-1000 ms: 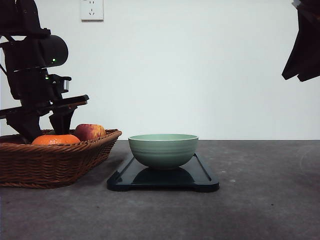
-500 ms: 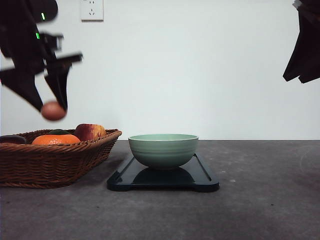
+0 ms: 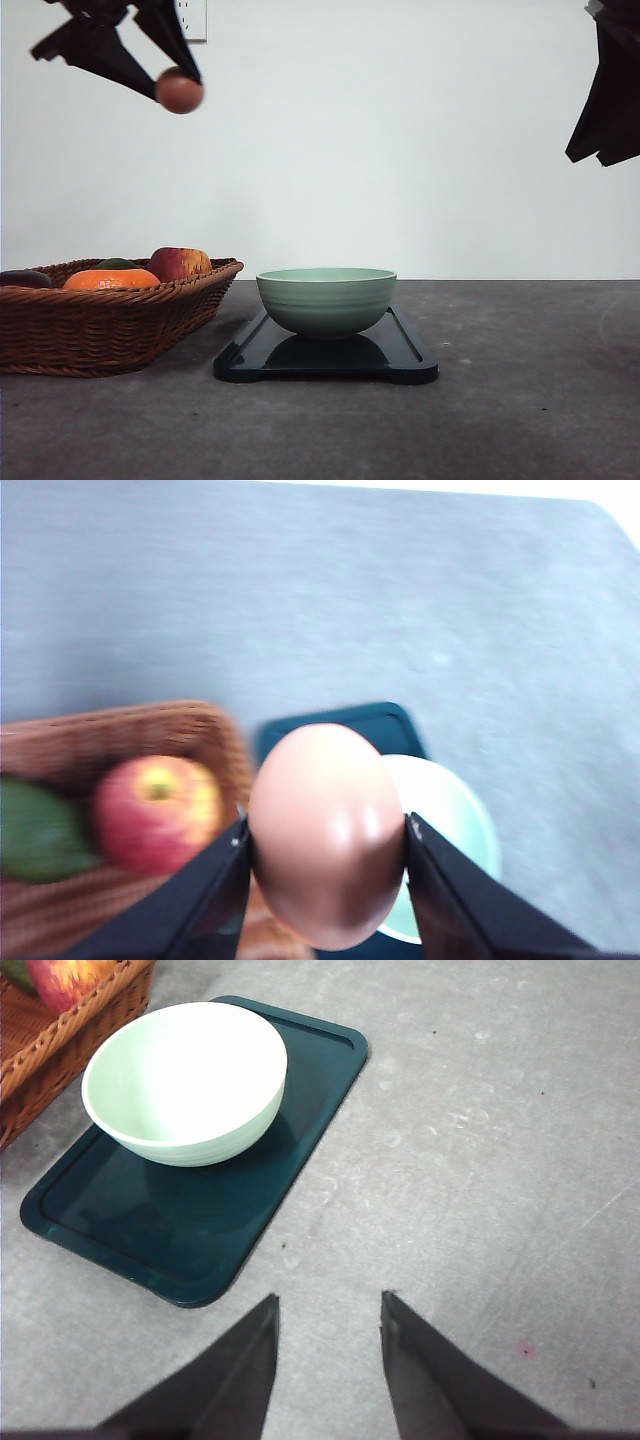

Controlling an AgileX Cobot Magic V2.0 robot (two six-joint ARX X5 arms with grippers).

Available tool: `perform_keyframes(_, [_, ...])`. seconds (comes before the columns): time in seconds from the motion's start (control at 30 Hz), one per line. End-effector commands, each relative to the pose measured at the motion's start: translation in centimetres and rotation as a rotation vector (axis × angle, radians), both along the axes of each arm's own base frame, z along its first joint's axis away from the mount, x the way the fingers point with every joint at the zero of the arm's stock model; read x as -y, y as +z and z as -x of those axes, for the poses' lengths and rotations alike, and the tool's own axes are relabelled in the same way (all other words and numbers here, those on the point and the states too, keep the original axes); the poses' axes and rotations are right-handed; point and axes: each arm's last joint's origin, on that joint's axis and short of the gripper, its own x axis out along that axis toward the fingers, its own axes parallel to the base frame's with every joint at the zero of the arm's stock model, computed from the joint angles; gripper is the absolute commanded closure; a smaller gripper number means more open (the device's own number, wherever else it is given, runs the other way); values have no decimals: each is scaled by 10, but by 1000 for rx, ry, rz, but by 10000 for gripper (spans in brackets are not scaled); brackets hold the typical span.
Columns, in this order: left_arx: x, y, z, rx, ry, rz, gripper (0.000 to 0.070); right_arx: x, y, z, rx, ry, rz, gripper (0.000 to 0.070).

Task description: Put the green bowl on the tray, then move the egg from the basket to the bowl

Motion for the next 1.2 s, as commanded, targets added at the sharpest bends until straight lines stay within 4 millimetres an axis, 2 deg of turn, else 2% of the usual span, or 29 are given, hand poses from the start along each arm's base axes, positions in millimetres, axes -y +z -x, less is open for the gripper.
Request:
perform_keyframes(0.0, [10,2,-3,7,-23,22,470,-2,0,-1,-5,1,-8,501])
perform_keyframes(0.23, [50,-9,-5,29,-116,15,472,-2,0,-1,-6,2,-8,501])
perform_keyframes(0.53, [92,-37,-20,68,-126,-32,472,-1,-2,0,-22,2,-1,501])
perform_keyframes(0.9, [132,-87,-37,36,-150,-86,472,0,-4,1,-47,2,11,501])
perform_keyframes(1.17, [147,-124,-45,0,-132,-167,472,0,-4,1,-49,2,12,501])
